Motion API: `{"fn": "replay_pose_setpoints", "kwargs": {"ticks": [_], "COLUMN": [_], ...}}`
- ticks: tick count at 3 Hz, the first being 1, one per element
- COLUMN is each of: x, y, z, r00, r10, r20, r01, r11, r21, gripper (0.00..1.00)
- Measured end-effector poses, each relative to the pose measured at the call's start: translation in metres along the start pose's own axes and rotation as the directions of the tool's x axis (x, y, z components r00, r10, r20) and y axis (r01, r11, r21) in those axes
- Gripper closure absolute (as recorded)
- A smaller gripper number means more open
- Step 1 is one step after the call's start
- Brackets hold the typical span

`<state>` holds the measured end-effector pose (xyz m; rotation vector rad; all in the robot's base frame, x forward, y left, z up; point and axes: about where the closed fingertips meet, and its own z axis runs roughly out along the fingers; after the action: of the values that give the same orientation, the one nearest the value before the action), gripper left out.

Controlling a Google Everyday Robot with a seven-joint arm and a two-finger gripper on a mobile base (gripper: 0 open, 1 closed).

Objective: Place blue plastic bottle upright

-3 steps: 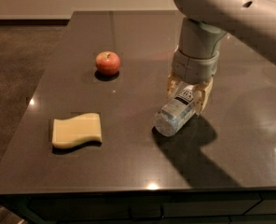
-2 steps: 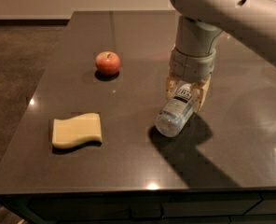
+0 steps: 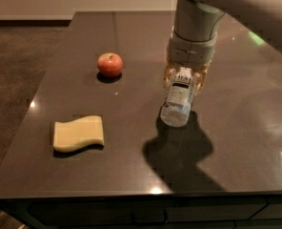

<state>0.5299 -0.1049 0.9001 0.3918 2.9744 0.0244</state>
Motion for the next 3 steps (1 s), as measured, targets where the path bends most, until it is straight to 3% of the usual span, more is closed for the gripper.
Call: {"fn": "replay_pose_setpoints", "kwargs": {"ticks": [1, 2, 3], "x": [-0.007, -0.010, -0.012], "y": [0.006, 0.010, 0.014], "z": [-0.019, -0.035, -0.050], "r00": [0.981, 0.936, 0.883], "r10": [-0.163, -0.280, -0.346], "r20": [0.103, 0.212, 0.318], "r01": [0.168, 0.307, 0.418], "r11": [0.9849, 0.9457, 0.8865], "r21": [-0.044, -0.107, -0.198], "gripper": [1.00, 1.00, 1.00]}}
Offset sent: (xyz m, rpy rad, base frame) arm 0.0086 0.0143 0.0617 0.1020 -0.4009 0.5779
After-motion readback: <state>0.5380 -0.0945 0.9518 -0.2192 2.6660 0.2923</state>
